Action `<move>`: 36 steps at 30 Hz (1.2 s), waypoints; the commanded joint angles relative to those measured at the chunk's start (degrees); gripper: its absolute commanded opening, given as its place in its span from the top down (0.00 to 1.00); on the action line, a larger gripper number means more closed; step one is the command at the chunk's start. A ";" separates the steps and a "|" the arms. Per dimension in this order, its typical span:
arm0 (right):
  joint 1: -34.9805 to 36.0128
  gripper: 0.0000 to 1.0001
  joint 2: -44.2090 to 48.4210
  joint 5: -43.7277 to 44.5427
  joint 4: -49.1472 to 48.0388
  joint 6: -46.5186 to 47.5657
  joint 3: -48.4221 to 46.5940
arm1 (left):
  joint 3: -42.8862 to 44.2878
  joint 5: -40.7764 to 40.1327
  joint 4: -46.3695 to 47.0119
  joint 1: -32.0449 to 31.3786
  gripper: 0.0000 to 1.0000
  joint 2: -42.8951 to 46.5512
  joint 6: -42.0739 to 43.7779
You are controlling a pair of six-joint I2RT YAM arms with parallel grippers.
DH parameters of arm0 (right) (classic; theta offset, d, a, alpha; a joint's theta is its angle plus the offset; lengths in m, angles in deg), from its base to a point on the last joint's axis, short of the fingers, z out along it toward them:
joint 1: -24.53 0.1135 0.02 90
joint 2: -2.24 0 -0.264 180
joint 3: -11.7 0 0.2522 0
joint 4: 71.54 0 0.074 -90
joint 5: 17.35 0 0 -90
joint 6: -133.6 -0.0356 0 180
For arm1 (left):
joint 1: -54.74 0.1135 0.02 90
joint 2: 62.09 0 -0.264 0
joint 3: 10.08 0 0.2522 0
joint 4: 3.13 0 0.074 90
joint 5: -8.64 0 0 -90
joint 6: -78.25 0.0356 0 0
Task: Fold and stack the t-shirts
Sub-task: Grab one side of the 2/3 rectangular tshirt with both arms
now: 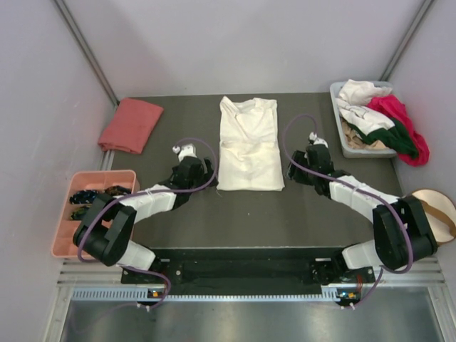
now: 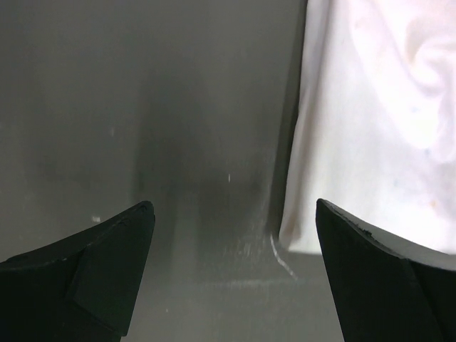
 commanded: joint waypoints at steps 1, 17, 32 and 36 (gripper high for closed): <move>1.26 0.43 3.41 -0.99 -3.48 -1.84 4.29 | -3.61 -0.12 3.78 -1.81 0.01 2.23 -2.68; 1.61 0.36 -0.54 -9.43 -11.05 -4.92 8.08 | -4.50 1.98 9.50 -3.65 0.01 -1.99 -4.01; 1.87 0.34 -4.93 -11.01 -12.37 -4.92 7.11 | 0.25 3.57 11.25 -7.61 0.08 -10.86 -3.56; 1.87 0.38 -6.69 -12.24 -13.42 -5.10 6.94 | 0.16 3.74 11.70 -8.14 0.21 -11.75 -3.74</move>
